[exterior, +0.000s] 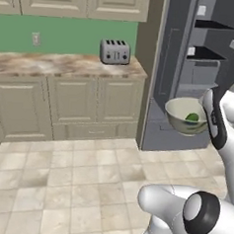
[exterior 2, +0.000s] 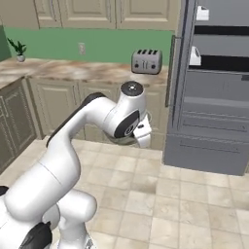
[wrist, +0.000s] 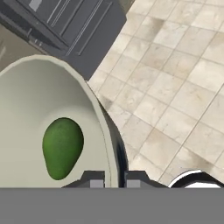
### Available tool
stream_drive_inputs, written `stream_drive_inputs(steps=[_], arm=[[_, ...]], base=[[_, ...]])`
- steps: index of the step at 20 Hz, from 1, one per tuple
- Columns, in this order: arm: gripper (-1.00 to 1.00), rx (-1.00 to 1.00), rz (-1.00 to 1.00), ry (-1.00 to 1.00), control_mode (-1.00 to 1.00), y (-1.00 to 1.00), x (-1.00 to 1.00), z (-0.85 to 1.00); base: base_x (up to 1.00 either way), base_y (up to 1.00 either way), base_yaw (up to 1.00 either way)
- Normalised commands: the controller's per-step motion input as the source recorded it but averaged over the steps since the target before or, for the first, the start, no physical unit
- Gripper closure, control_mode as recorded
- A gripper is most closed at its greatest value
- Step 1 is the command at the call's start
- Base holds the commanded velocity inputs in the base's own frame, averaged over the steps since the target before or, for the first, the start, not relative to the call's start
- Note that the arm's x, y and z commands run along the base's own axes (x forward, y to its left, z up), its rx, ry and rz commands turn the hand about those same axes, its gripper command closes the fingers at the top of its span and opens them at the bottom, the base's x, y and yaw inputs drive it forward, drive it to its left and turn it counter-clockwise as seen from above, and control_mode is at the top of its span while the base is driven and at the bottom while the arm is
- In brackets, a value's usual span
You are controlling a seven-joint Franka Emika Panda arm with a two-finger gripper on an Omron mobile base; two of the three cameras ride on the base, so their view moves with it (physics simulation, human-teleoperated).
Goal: Move the cup from next to the sink to the open cabinet. Then, move the bowl with the avocado to the fridge to clear the area for faucet cleaning.
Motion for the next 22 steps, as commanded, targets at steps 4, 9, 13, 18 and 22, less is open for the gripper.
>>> stream_drive_inputs(steps=[4, 9, 13, 18, 22], arm=[[1.00, 0.00, 0.00, 0.00, 1.00, 0.00, 0.00, 0.00], [1.00, 0.00, 0.00, 0.00, 1.00, 0.00, 0.00, 0.00], [1.00, 0.00, 0.00, 0.00, 1.00, 0.00, 0.00, 0.00], [1.00, 0.00, 0.00, 0.00, 1.00, 0.00, 0.00, 0.00], [1.00, 0.00, 0.00, 0.00, 1.00, 0.00, 0.00, 0.00]], base=[[1.00, -0.67, -0.13], [1.00, -1.00, -0.17], [1.00, -0.94, -0.12], [0.93, -0.76, 0.07], [0.32, -0.60, 0.12]])
